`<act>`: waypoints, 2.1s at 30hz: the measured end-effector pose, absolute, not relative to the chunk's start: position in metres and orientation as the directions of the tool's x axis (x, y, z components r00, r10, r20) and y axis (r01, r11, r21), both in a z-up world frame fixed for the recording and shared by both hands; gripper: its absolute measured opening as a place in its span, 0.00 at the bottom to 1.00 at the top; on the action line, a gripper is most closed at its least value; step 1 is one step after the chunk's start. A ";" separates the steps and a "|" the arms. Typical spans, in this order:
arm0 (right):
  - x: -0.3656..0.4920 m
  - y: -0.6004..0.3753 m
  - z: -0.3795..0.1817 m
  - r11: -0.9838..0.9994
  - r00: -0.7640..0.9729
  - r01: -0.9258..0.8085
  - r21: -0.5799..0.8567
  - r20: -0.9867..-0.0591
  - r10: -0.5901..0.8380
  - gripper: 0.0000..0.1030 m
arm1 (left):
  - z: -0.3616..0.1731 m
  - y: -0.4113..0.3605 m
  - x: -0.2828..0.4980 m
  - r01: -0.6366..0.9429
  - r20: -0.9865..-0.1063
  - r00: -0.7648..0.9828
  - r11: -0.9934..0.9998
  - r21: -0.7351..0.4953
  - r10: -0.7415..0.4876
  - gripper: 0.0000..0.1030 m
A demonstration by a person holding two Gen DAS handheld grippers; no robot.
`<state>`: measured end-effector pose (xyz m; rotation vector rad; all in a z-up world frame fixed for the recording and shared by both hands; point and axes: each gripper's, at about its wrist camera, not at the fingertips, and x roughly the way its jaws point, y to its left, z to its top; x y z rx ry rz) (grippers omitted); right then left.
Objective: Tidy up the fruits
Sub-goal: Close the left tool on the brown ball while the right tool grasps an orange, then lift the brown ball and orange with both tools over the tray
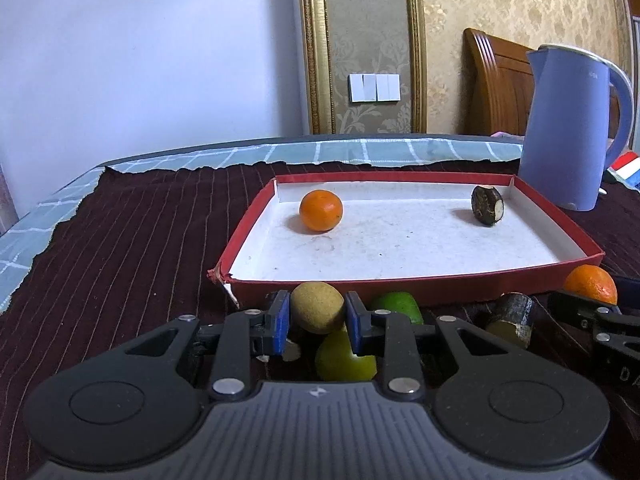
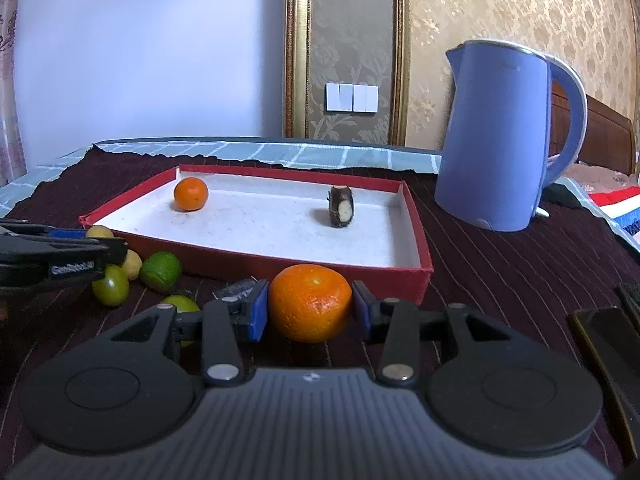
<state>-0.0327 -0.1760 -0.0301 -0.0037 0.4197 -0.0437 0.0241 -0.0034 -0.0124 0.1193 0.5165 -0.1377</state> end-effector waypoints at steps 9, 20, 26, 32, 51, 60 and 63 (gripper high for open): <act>-0.025 -0.172 -0.028 0.999 0.912 0.044 -0.026 -0.407 -0.051 0.39 | -0.011 -0.016 0.025 0.172 -0.491 0.866 0.979 0.110 -0.097 0.28; -0.014 -0.174 -0.025 0.998 0.918 0.057 -0.019 -0.392 -0.060 0.39 | -0.004 -0.029 0.034 0.177 -0.444 0.890 0.976 0.129 -0.102 0.28; -0.009 -0.176 -0.028 0.998 0.917 0.060 -0.001 -0.396 -0.056 0.39 | -0.003 -0.033 0.041 0.177 -0.441 0.891 0.977 0.118 -0.108 0.28; -0.005 -0.178 -0.027 0.997 0.924 0.073 0.007 -0.376 -0.065 0.39 | 0.003 -0.038 0.047 0.172 -0.421 0.901 0.977 0.124 -0.105 0.28; 0.031 -0.175 -0.014 0.999 0.934 0.040 -0.037 -0.354 -0.050 0.39 | 0.017 -0.042 0.087 0.116 -0.393 0.918 0.985 0.127 -0.057 0.28; 0.052 -0.175 -0.014 0.998 0.939 0.039 -0.050 -0.339 -0.054 0.40 | 0.009 -0.040 0.100 0.102 -0.404 0.914 0.987 0.122 -0.044 0.28; 0.056 -0.176 -0.018 0.999 0.935 0.034 -0.041 -0.353 -0.047 0.40 | 0.008 -0.041 0.101 0.103 -0.398 0.916 0.986 0.129 -0.043 0.28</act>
